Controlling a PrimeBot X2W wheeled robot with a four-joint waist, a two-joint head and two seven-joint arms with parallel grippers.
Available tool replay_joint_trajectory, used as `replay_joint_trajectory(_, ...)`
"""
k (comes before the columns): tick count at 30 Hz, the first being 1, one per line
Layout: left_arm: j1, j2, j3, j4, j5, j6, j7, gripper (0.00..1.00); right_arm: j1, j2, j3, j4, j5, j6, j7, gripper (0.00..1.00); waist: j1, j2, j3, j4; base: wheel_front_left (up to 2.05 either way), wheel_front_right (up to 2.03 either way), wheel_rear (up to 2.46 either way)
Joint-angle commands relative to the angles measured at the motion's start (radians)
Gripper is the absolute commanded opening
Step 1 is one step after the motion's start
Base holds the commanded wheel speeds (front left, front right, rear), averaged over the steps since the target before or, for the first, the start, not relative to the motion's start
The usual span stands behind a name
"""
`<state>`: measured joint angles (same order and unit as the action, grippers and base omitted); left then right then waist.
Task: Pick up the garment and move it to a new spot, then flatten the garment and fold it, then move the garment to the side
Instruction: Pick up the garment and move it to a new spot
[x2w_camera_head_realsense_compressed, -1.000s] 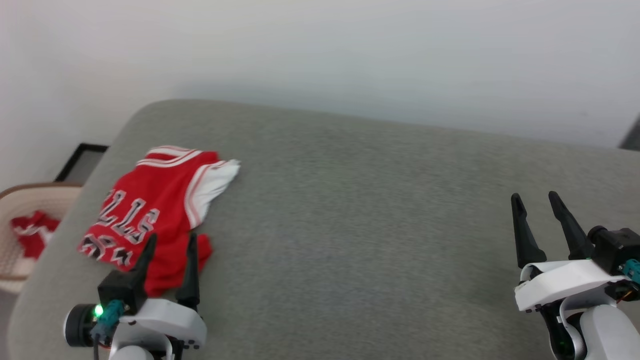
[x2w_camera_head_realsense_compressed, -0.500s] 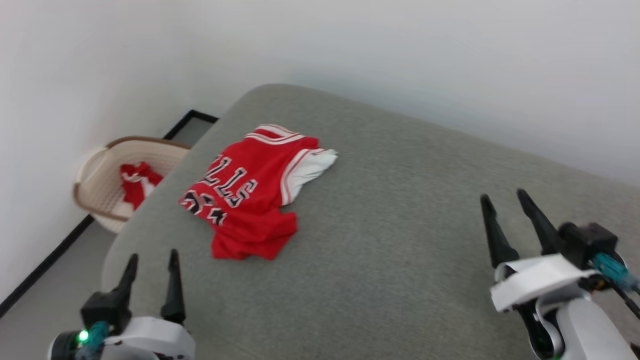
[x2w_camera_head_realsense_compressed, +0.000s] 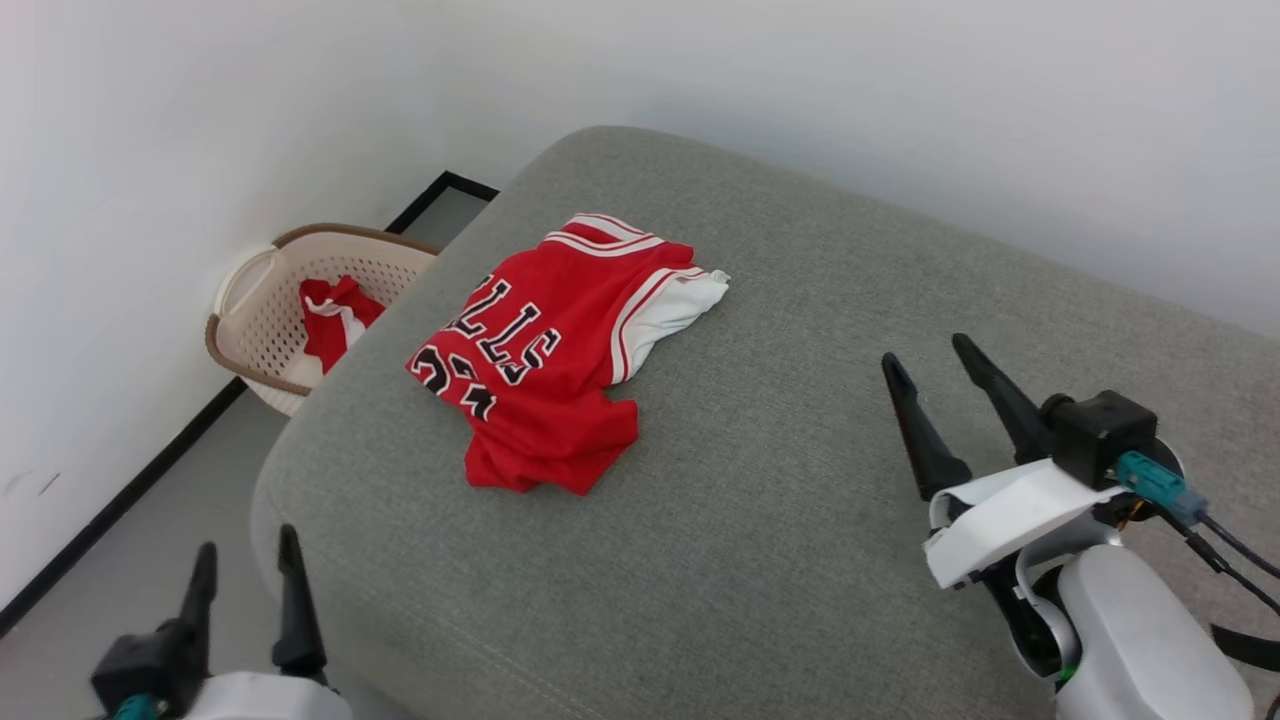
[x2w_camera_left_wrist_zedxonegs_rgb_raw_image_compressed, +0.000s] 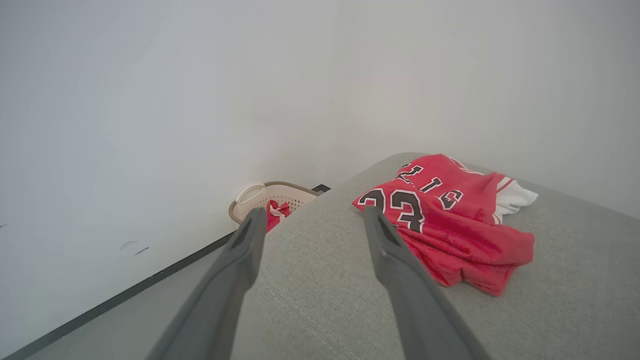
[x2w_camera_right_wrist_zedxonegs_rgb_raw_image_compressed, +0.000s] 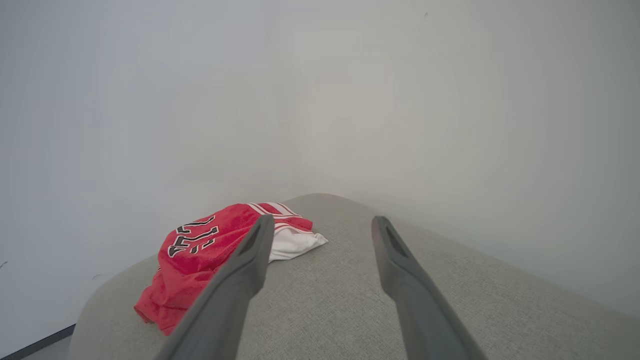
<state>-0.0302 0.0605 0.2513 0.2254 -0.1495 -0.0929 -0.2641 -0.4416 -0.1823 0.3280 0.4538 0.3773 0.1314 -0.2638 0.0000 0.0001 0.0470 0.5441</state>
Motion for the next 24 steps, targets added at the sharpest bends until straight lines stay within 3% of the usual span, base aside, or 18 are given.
replay_joint_trajectory(1,-0.006,-0.004,-0.007,0.006,0.0,-0.007,-0.001,1.0,0.003,-0.008,-0.011,-0.001,0.009,-0.001,-0.001,1.0,0.0,-0.0001,0.002,-0.003,0.0,0.0,0.0)
replay_joint_trajectory(7,-0.129,0.022,-0.125,0.105,0.046,-0.031,0.0,1.0,0.078,-0.018,-0.087,-0.033,-0.02,-0.001,-0.001,1.0,0.0,-0.0001,0.009,-0.025,0.0,0.0,0.0)
replay_joint_trajectory(12,-0.309,0.088,-0.181,0.196,0.026,-0.039,0.0,1.0,0.062,-0.023,-0.072,-0.063,-0.048,-0.001,-0.001,1.0,0.0,-0.0001,0.098,-0.17,0.0,0.0,0.0)
replay_joint_trajectory(16,-0.465,0.176,-0.239,0.314,-0.012,-0.038,0.014,1.0,0.027,-0.021,-0.061,-0.077,-0.047,-0.001,-0.001,1.0,0.0,-0.0001,0.17,-0.289,0.0,0.0,0.0)
replay_joint_trajectory(20,-0.609,0.278,-0.317,0.463,-0.105,-0.038,0.105,1.0,0.005,-0.009,-0.067,-0.087,-0.041,-0.001,-0.001,1.0,0.0,-0.0001,0.227,-0.385,0.0,0.0,0.0)
replay_joint_trajectory(24,-0.715,0.356,-0.395,0.583,-0.246,-0.038,0.299,1.0,-0.012,0.004,-0.075,-0.098,-0.037,-0.001,-0.001,1.0,0.0,-0.0001,0.274,-0.456,0.0,0.0,0.0)
